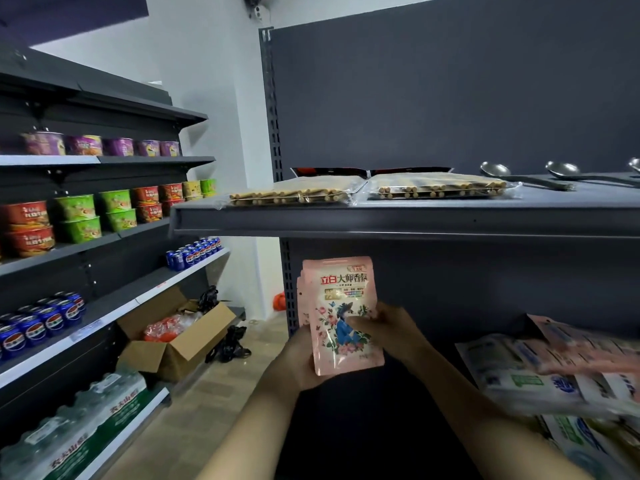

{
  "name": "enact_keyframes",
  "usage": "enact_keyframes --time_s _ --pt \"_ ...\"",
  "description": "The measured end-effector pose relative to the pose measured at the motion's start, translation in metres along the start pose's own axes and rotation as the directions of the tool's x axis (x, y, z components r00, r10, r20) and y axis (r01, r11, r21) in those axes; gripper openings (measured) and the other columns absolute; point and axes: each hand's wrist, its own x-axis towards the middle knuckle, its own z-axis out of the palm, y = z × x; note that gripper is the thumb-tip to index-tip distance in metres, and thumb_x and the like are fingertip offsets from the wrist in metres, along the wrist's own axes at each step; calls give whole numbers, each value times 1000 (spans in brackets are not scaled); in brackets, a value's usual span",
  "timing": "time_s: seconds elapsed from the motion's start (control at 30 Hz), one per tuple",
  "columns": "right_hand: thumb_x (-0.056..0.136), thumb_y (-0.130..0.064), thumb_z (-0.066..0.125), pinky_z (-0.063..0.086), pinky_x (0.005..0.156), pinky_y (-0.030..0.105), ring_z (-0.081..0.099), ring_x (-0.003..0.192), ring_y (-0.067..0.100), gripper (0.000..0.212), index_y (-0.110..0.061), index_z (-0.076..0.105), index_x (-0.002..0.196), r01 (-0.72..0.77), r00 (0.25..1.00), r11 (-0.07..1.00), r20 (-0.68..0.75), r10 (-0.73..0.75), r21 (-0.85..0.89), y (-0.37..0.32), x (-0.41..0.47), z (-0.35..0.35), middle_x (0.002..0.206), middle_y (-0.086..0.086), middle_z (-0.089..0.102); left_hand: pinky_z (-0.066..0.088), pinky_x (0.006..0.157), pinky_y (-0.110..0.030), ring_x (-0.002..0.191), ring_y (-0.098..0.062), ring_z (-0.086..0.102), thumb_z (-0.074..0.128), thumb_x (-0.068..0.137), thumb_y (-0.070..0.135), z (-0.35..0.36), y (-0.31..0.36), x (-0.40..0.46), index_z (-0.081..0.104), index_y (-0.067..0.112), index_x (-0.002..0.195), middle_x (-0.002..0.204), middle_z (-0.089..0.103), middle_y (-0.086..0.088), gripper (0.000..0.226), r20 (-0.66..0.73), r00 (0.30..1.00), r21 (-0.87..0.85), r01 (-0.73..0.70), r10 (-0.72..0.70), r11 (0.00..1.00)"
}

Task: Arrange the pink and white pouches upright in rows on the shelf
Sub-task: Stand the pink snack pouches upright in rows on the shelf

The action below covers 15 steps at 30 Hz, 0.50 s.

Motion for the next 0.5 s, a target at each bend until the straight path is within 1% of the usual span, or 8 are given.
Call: enact_keyframes --time_s 0.07,0.13,0.2,0.27,0.33,0.37,0.43,0.5 --pt "84 -28 66 50 53 11 65 66 -2 10 -23 58 85 -17 996 983 -93 0 -184 3 1 3 78 -11 67 53 79 -44 100 -32 65 35 97 36 -5 7 -2 60 9 122 105 70 -16 44 -71 997 15 -4 5 1000" --pt "86 -29 64 45 48 10 61 61 -3 17 -24 51 77 -34 990 959 -138 -6 -281 10 1 10 71 -13 62 51 79 -43 102 -29 64 35 95 49 -13 11 -1 60 16 120 109 69 -11 48 -150 989 63 8 1 998" --pt "87 -32 62 53 55 19 65 64 4 18 -22 52 77 -41 988 937 -155 -14 -348 18 1 20 74 -7 65 49 84 -43 106 -27 61 47 91 48 -16 11 -2 57 23 114 116 65 -7 36 -175 983 241 105 -63 965" --pt "87 -34 60 58 66 29 68 73 11 18 -16 58 87 -59 989 890 -147 -9 -452 25 3 29 84 -1 70 42 92 -43 110 -23 54 56 88 34 -18 14 -5 52 25 117 122 59 -1 30 -249 965 535 209 -83 819" --pt "86 -38 59 57 73 34 67 84 18 30 -11 60 99 -84 987 822 -162 -10 -563 30 6 37 96 3 70 41 91 -43 110 -19 50 58 86 25 -23 17 -4 49 24 122 122 54 3 36 -342 938 695 289 -51 658" --pt "85 -40 59 56 76 35 65 91 21 35 -10 59 103 -101 981 800 -191 -18 -591 31 8 40 100 5 69 42 88 -41 109 -19 48 58 87 24 -25 18 -3 48 24 122 120 53 3 36 -353 935 716 296 -39 632" --pt "85 -44 59 52 83 35 58 103 24 43 -8 57 108 -120 967 757 -247 -56 -643 33 11 46 108 7 65 44 86 -38 108 -20 48 55 89 22 -25 21 -1 47 25 122 116 52 2 34 -340 940 702 270 -24 659" --pt "85 -47 57 48 91 34 53 111 24 48 -8 54 113 -140 968 684 -246 -59 -716 32 11 52 113 7 64 43 87 -36 104 -19 49 52 90 18 -28 21 5 46 25 123 111 54 1 33 -306 952 710 213 22 671"
